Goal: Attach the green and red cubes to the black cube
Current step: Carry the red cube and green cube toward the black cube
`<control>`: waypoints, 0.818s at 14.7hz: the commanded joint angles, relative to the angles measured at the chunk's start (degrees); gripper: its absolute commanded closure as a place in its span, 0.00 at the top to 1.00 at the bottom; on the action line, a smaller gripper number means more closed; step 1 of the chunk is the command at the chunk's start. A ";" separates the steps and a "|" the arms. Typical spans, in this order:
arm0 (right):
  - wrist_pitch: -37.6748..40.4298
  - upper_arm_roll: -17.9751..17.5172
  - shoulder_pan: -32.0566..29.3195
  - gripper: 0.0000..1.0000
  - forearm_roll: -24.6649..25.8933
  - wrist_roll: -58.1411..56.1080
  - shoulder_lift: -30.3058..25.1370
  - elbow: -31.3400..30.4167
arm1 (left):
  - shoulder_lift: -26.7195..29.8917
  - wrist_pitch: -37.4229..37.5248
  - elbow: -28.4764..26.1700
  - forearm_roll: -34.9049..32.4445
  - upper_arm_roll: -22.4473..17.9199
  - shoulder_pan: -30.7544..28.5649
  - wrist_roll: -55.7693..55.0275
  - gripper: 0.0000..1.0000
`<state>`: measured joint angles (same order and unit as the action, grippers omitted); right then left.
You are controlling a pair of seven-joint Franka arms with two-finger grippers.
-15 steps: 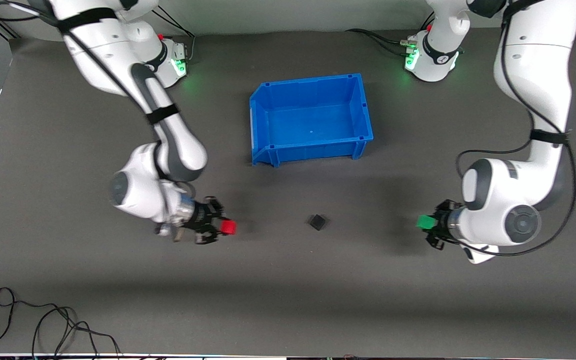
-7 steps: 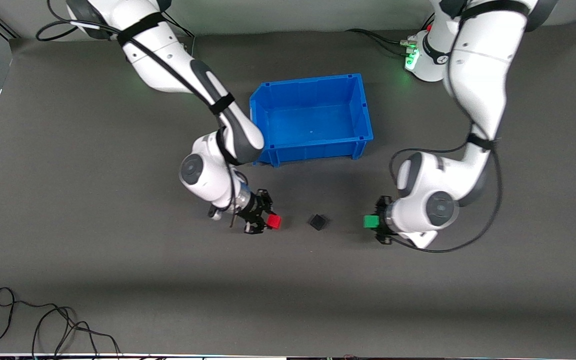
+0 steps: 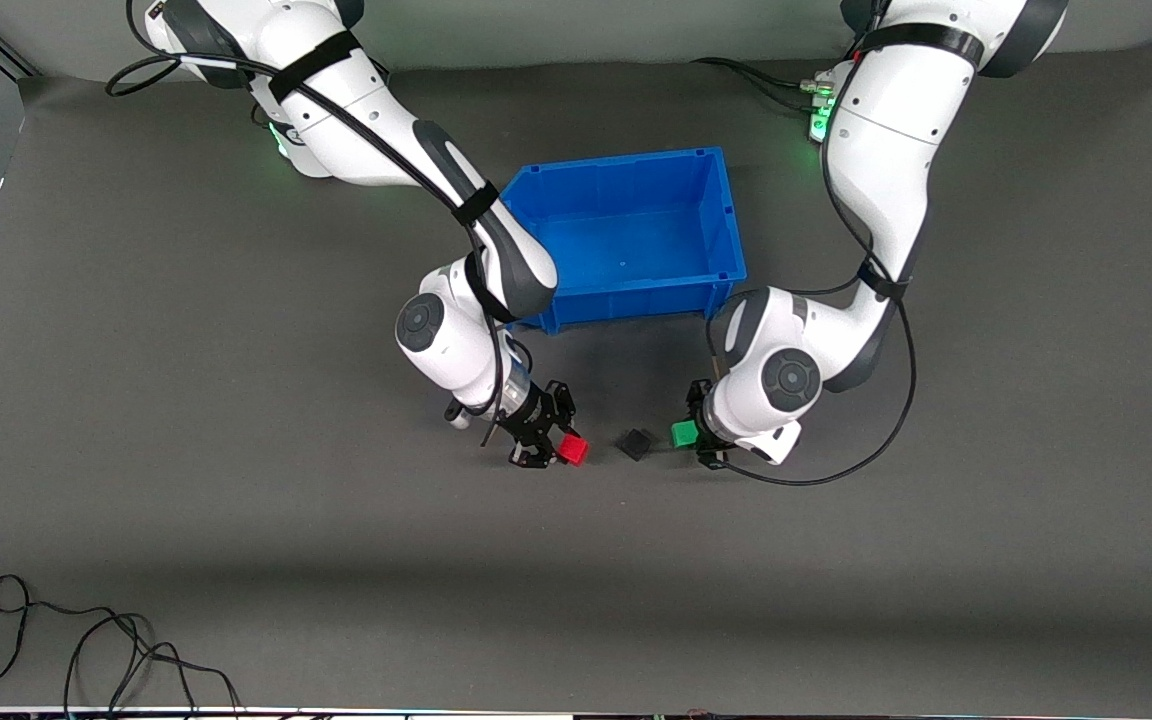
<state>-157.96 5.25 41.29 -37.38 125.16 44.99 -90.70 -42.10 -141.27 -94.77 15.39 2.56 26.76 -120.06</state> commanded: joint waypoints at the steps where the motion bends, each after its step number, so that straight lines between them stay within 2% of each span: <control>1: -1.39 0.73 1.78 0.30 -1.12 2.37 1.94 2.28 | 1.32 -1.02 -0.42 0.69 -1.06 1.72 -3.16 0.00; 4: -1.73 0.73 1.78 0.30 -1.12 2.45 2.03 2.28 | 0.44 -0.94 1.42 -0.80 -1.06 1.63 -2.20 0.00; 8: -4.20 0.73 3.00 0.30 -1.20 5.35 2.38 2.10 | -2.19 -1.02 4.67 -6.86 -1.06 2.68 2.18 0.00; 12: -4.55 0.73 3.01 0.30 -1.20 5.44 2.74 2.02 | -4.04 -1.02 6.00 -6.69 -1.06 3.30 7.29 0.00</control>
<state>-161.45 5.25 43.39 -37.38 129.33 46.70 -90.00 -44.29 -142.42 -90.96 9.26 2.41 29.00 -114.64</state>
